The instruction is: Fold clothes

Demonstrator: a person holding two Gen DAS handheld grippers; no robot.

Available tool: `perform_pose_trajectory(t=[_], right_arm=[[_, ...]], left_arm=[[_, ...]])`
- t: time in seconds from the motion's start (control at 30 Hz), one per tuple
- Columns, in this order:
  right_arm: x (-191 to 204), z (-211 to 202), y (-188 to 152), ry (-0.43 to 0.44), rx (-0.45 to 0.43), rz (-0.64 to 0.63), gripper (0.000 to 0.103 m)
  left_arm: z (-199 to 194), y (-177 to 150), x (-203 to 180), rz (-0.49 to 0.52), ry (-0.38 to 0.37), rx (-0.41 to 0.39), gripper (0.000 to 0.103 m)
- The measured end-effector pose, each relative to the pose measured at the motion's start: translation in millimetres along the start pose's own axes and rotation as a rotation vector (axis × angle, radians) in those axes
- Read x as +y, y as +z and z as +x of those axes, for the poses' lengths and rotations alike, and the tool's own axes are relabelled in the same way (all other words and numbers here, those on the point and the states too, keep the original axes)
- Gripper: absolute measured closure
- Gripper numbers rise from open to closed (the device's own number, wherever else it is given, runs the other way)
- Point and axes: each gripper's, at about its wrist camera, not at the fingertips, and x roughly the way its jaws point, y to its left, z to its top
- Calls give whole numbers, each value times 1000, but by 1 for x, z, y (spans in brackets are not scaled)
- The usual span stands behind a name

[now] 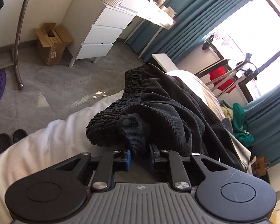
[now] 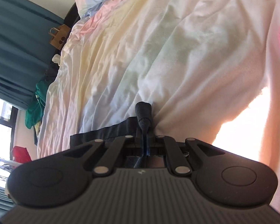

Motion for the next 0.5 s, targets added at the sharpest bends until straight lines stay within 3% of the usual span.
perform_pose_trajectory(t=[0.07,0.13,0.2,0.23,0.27,0.37,0.5], right_arm=[[6,-3,3,-6,-8,-37,91],[16,-12,5,-16,-58,-102,74],[30,-26,4,-14,-144,-191,32],[37,-31,2,0,-169,-237,26],[45,-37,-1,14,-192,-283,23],[71,-52,-14,62,-236,-430,23],[98,-72,-37,160,-255,-593,24]], left_arm=[[-11,-2,-13,103,49,-18,59],[-26,-8,-33,218,106,-73,52],[-42,-19,-56,347,146,-144,39],[-50,-25,-69,413,161,-180,31],[-56,-32,-84,472,166,-209,26],[-64,-48,-124,603,175,-254,24],[-60,-65,-174,652,105,-258,24]])
